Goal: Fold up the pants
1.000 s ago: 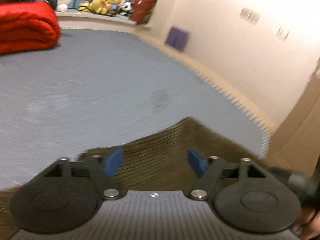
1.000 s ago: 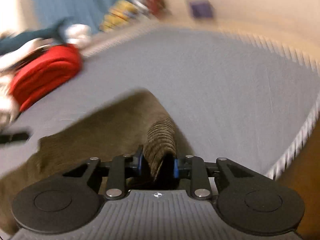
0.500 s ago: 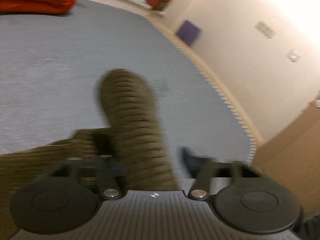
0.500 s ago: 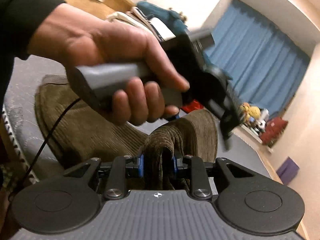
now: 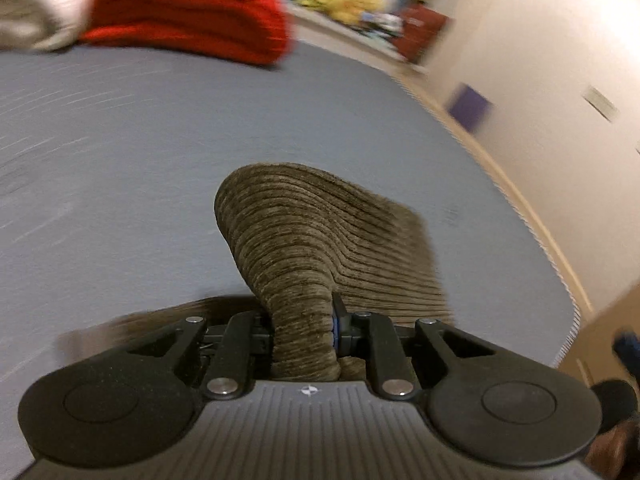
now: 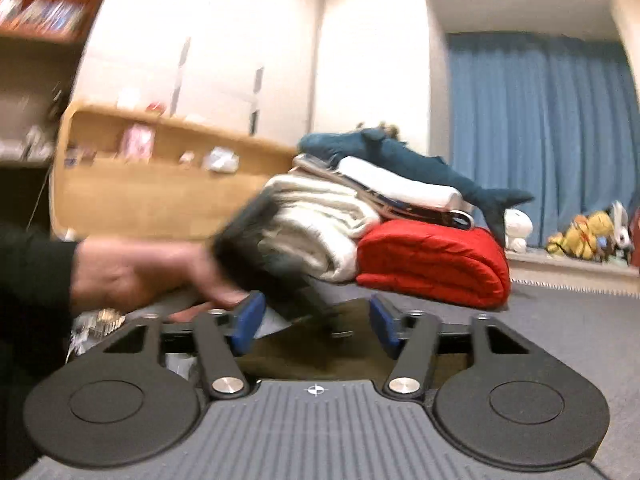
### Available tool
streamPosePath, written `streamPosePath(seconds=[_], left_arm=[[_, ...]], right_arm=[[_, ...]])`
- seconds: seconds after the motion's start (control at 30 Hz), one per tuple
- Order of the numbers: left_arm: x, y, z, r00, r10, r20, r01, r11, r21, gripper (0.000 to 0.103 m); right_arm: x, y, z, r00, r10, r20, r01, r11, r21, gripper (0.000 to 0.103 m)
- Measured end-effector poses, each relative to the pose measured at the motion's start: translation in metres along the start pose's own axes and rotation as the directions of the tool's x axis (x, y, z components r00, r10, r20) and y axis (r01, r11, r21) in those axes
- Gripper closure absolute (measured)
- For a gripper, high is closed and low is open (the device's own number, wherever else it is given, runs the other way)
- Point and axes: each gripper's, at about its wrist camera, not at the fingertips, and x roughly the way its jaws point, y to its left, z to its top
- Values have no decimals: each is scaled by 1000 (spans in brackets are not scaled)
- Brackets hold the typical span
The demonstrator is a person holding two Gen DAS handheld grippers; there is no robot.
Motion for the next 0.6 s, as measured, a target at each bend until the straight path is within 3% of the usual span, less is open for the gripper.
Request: streamPosePath(seconds=[0.13,0.2,0.27,0.3,0.37,0.43,0.5,0.6], left_arm=[[-31,66,-8,993,119,9,-117,985,-129,79],[-39,93,-13,990,140,-17,-141,970,-198,62],[-44,103,-15,983,182,-23,-182,959,-216,14],[-46,105,-15,977,211,-22,-211,955,-211,8],[-44,112,-14,976,212,-40,-216,952,-219,7],[-40,121,-19,985,156,-75,-171,949,-266,7],[-28,130,-21,987,109,-121,-140,948,-286,7],[-7,146,-26,983,64,-173,-116,943,-312,6]], right_arm=[[33,-38,-6,987,-65,-147,82,990,115,36],[59,-60,-17,955,-60,-290,125,970,210,31],[85,-80,-35,900,-31,-435,178,937,301,31],[97,-90,-46,869,-6,-494,209,911,356,31],[119,-100,-69,816,46,-576,265,856,444,30],[134,-107,-86,777,89,-624,301,817,492,30],[145,-107,-101,754,127,-645,321,785,530,26],[164,-110,-113,737,219,-640,305,737,604,23]])
